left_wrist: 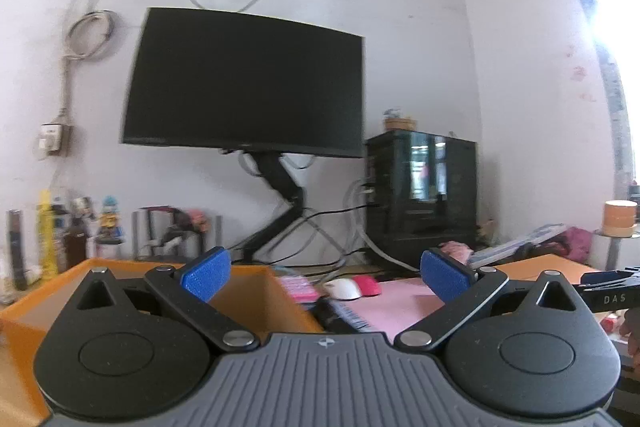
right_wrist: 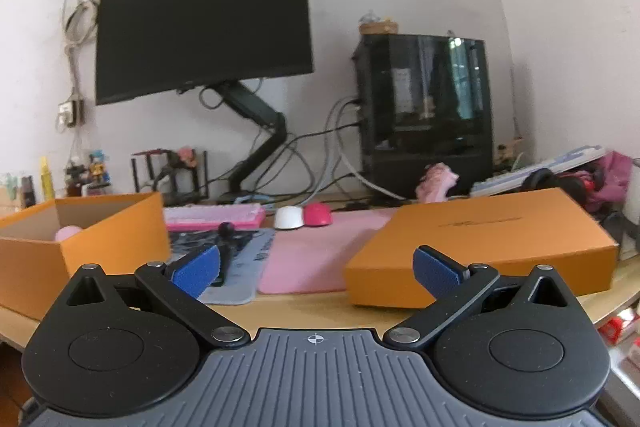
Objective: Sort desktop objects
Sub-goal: 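Move both grippers away from the box toward the flat orange lid, then close the right gripper on one lid edge while the left gripper grips the opposite edge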
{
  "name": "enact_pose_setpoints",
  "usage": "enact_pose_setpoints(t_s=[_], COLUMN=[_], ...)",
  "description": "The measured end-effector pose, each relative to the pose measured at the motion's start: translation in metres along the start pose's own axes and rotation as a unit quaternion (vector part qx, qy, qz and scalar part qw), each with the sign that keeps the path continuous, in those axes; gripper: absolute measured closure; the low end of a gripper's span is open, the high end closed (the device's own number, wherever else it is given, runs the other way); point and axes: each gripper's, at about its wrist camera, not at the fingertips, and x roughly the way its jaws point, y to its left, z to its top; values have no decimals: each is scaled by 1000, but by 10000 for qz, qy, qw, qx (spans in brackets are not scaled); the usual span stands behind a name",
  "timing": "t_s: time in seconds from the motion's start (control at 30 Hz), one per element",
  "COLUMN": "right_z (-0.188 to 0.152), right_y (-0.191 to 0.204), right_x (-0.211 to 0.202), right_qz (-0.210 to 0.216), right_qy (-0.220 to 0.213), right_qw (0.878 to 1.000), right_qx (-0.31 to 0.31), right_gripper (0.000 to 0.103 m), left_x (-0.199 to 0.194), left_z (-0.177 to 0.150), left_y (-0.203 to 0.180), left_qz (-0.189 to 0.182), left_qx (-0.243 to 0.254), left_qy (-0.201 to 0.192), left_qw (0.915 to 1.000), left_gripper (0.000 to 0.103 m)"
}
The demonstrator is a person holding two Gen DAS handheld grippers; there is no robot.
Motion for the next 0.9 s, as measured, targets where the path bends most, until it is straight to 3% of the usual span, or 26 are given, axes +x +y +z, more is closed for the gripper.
enact_pose_setpoints(t_s=[0.43, 0.9], right_z=[10, -6], right_y=[-86, -166], right_x=[-34, -54], right_qz=[-1046, -1952], right_qy=[-181, -1], right_qw=[9940, 9771], right_qx=[265, 848], right_gripper=[0, 0], left_x=[78, 157], left_z=[-13, -36], left_y=[-69, -128], left_qz=[-934, -1771], left_qx=[-5, -91], left_qy=[242, 863], left_qw=[9953, 9804], left_gripper=[0, 0])
